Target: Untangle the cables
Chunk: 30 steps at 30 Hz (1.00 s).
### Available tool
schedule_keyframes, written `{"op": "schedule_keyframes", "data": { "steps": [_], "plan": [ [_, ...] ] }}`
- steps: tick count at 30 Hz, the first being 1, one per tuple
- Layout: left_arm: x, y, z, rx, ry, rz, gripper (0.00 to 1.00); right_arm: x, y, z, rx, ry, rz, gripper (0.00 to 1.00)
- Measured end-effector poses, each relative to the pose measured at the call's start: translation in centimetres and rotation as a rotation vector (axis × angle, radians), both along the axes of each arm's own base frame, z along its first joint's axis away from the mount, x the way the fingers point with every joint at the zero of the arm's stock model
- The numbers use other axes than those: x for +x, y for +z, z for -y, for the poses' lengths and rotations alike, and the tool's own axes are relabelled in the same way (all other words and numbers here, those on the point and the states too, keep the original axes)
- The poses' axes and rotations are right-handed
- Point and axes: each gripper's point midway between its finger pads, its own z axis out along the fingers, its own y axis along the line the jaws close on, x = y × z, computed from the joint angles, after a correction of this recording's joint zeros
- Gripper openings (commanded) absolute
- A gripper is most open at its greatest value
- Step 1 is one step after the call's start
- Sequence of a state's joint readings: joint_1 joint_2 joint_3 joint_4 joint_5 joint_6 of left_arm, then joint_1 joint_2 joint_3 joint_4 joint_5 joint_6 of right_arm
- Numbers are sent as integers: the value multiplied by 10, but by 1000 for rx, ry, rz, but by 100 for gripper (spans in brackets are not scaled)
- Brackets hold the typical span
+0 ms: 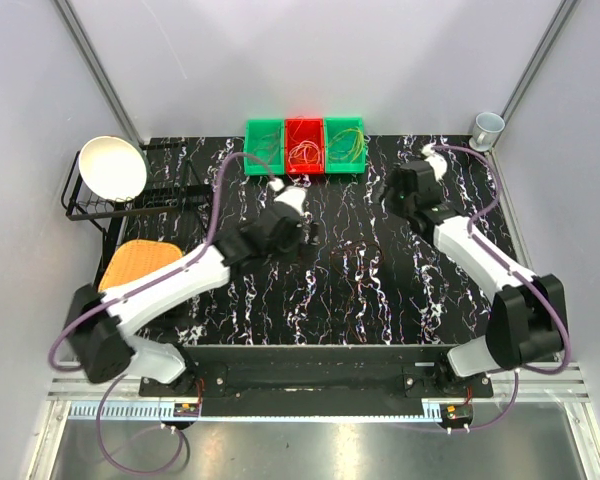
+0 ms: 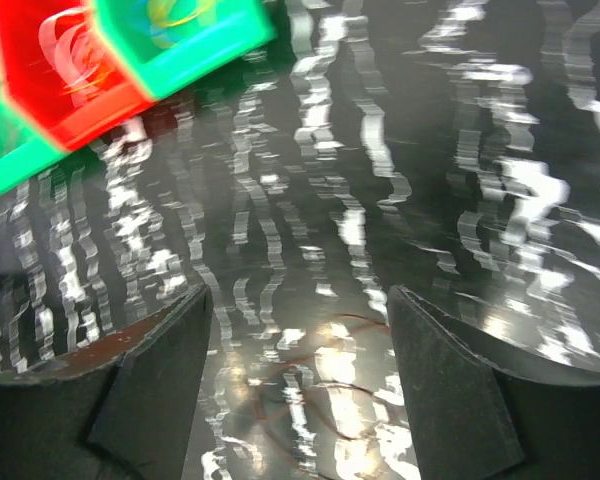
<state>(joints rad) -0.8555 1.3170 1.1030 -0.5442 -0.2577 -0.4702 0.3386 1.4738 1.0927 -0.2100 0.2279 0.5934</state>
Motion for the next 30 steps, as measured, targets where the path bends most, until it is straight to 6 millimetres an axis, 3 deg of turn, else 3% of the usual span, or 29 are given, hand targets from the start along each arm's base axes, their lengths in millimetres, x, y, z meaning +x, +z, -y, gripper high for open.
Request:
{"op": "schedule_keyframes", "data": {
  "steps": [5, 9, 14, 21, 30],
  "plan": [
    [15, -21, 58, 18, -82, -26, 90, -22, -4, 37, -10, -101, -26, 81],
    [26, -42, 102, 37, -135, -50, 87, -36, -9, 53, -7, -141, -45, 81],
    [37, -70, 143, 60, -171, -70, 84, -42, -15, 62, -8, -162, -68, 81],
    [44, -106, 167, 96, -184, -96, 79, -44, -17, 61, 1, -150, -80, 81],
    [46, -125, 191, 99, -204, -94, 77, -44, -18, 65, 5, -158, -83, 81]
  ]
}}
